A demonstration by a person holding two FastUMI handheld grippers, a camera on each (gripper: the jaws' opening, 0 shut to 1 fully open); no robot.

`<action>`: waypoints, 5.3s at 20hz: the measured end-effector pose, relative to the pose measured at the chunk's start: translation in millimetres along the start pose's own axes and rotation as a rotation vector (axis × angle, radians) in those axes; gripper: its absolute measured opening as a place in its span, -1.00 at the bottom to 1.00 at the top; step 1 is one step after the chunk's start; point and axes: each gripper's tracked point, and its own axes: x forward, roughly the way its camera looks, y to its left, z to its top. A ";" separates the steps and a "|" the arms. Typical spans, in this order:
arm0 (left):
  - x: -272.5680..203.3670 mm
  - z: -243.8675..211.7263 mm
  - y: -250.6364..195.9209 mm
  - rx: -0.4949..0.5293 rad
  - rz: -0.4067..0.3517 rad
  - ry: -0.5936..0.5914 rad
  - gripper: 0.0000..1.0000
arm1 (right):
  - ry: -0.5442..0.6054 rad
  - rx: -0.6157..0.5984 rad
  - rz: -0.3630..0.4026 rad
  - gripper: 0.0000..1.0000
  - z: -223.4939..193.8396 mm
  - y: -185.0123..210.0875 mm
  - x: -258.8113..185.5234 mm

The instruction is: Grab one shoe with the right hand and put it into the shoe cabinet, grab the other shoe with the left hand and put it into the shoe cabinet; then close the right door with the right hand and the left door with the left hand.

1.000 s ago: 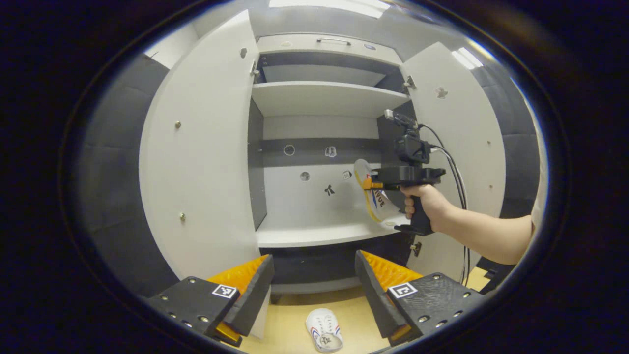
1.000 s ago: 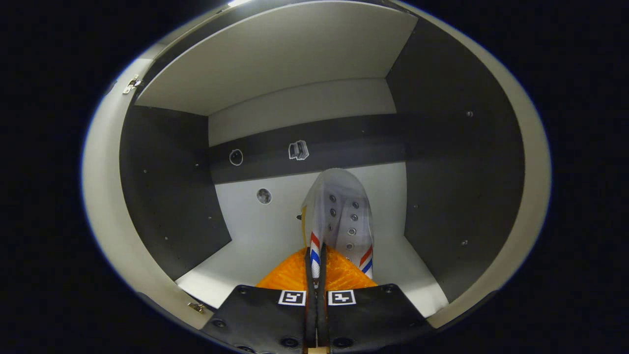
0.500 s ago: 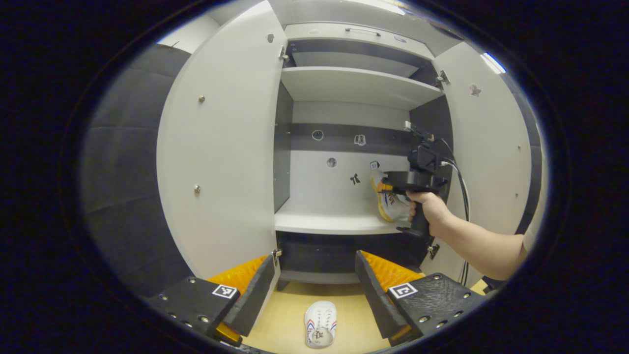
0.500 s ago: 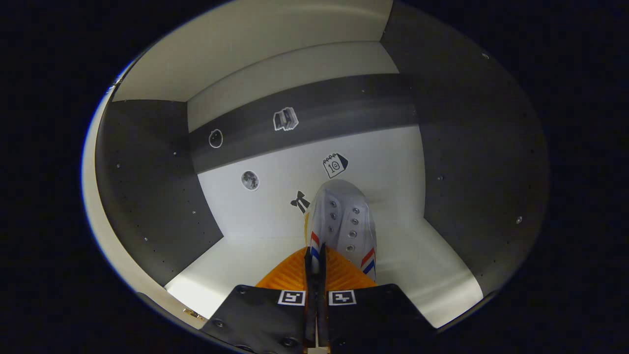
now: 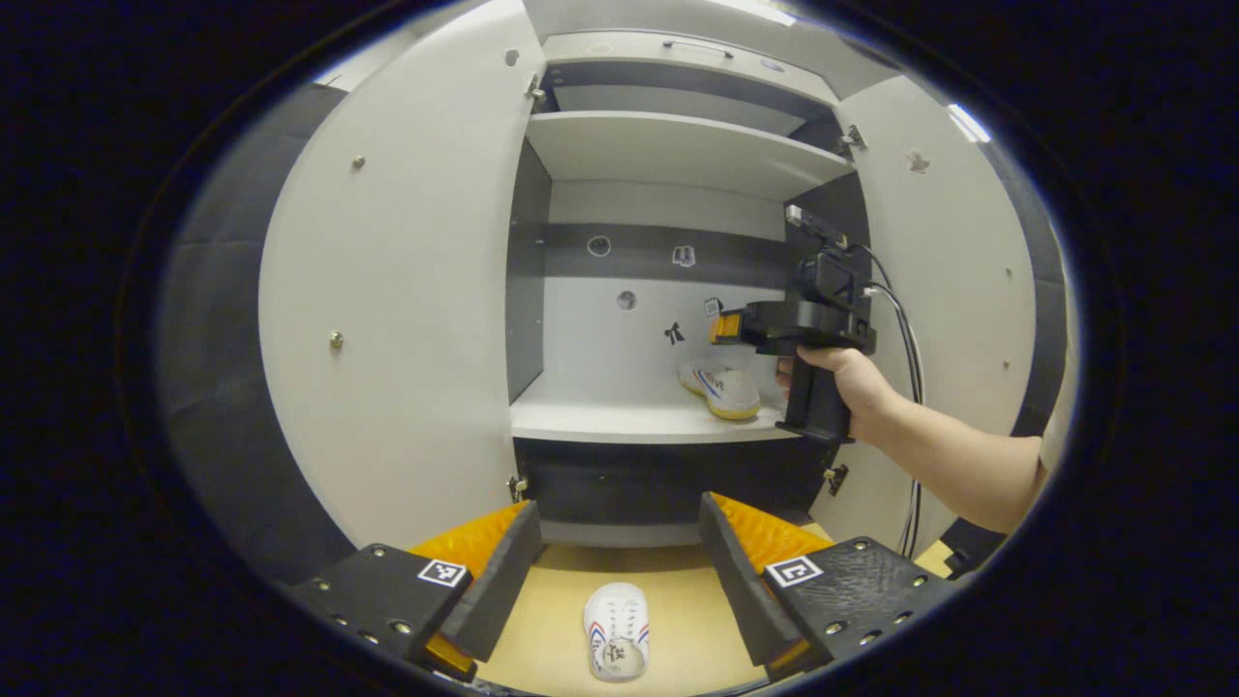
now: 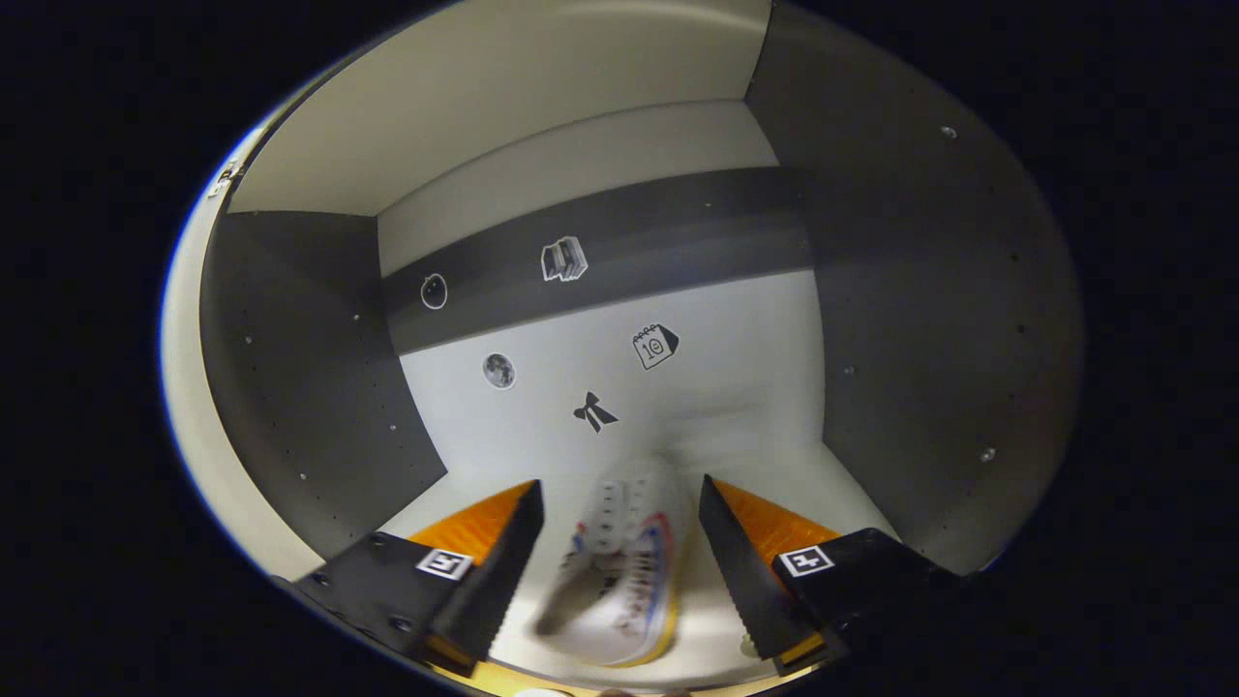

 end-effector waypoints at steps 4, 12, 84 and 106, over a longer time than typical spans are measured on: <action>-8.3 -7.0 -4.4 0.042 -0.086 0.012 0.89 | -0.019 -0.090 -0.078 0.96 -6.2 -2.2 -45.7; -16.0 -42.4 1.7 0.040 -0.220 0.081 0.90 | -0.062 -0.102 -0.171 0.96 -25.5 -0.6 -173.3; 95.5 -316.1 31.5 0.006 -0.292 0.563 -0.96 | -0.132 0.046 -0.982 0.84 -69.2 -371.9 -386.4; 93.8 -287.3 38.6 0.060 -0.184 0.091 -0.94 | -0.134 0.072 -1.009 0.96 -70.9 -377.3 -389.6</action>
